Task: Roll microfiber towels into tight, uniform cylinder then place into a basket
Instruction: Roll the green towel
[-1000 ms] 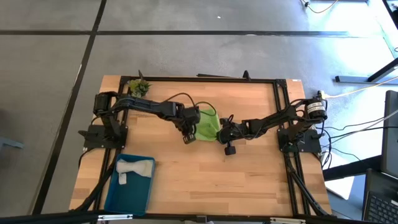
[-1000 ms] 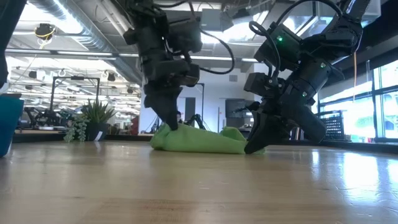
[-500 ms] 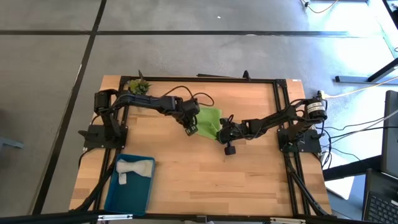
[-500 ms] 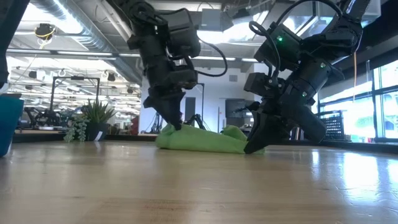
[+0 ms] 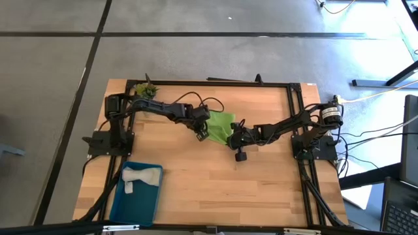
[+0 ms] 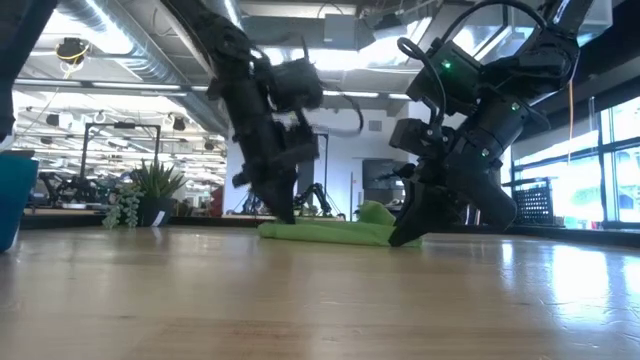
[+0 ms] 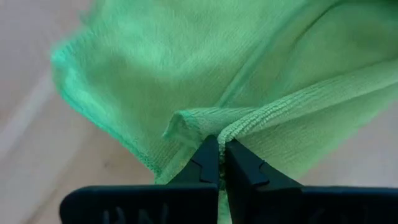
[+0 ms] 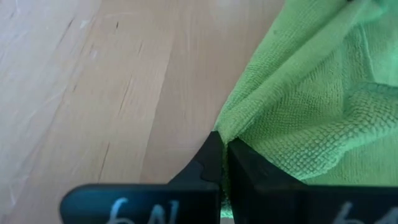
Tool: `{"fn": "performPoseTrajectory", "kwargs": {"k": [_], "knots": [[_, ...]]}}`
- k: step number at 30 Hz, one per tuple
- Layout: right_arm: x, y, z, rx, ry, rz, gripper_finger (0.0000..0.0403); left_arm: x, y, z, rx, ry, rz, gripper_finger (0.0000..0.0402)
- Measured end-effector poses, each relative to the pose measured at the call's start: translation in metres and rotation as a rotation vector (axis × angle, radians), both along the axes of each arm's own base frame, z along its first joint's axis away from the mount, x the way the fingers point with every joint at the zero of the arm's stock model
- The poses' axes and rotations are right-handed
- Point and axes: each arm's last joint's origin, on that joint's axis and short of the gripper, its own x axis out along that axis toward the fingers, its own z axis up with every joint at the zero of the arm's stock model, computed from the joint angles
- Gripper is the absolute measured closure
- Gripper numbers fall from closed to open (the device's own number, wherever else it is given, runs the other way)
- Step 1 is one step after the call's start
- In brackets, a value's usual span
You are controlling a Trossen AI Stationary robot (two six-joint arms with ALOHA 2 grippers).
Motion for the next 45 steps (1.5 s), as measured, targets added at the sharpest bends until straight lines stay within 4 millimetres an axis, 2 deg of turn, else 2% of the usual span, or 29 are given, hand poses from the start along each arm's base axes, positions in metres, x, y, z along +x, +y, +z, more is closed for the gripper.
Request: {"fn": "performPoseTrajectory", "kwargs": {"k": [5, 9, 14, 19, 23, 27, 31, 40, 45], "knots": [[0.0, 0.0, 0.0, 0.005, 0.0, 0.004, 0.0395, 0.005, 0.003, -0.022, -0.008, 0.038, 0.001, 0.0401], [0.001, 0.0, 0.004, 0.039, -0.005, -0.027, 0.0395, 0.007, 0.003, -0.029, -0.007, 0.058, 0.001, 0.0401], [0.005, 0.002, 0.023, 0.15, -0.035, -0.025, 0.0395, 0.009, 0.0, -0.03, -0.004, 0.05, -0.017, 0.0401], [0.007, -0.006, 0.042, 0.333, -0.029, -0.122, 0.0395, 0.01, -0.001, -0.029, 0.001, 0.046, -0.052, 0.0401], [0.007, -0.021, 0.046, 0.487, -0.004, -0.236, 0.0395, 0.011, -0.005, -0.03, 0.026, 0.057, -0.098, 0.0401], [0.005, -0.038, 0.047, 0.65, 0.002, -0.27, 0.0395, 0.012, -0.011, -0.03, 0.062, 0.073, -0.158, 0.0401], [0.003, -0.056, 0.048, 0.724, -0.013, -0.332, 0.0393, 0.013, -0.016, -0.03, 0.105, 0.09, -0.197, 0.0401], [-0.007, -0.1, 0.05, 0.733, -0.091, -0.501, 0.0393, 0.013, -0.021, -0.03, 0.142, 0.111, -0.266, 0.0401], [-0.019, -0.114, 0.044, 0.664, -0.036, -0.644, 0.0393, 0.013, -0.021, -0.03, 0.15, 0.118, -0.267, 0.0401]]}}
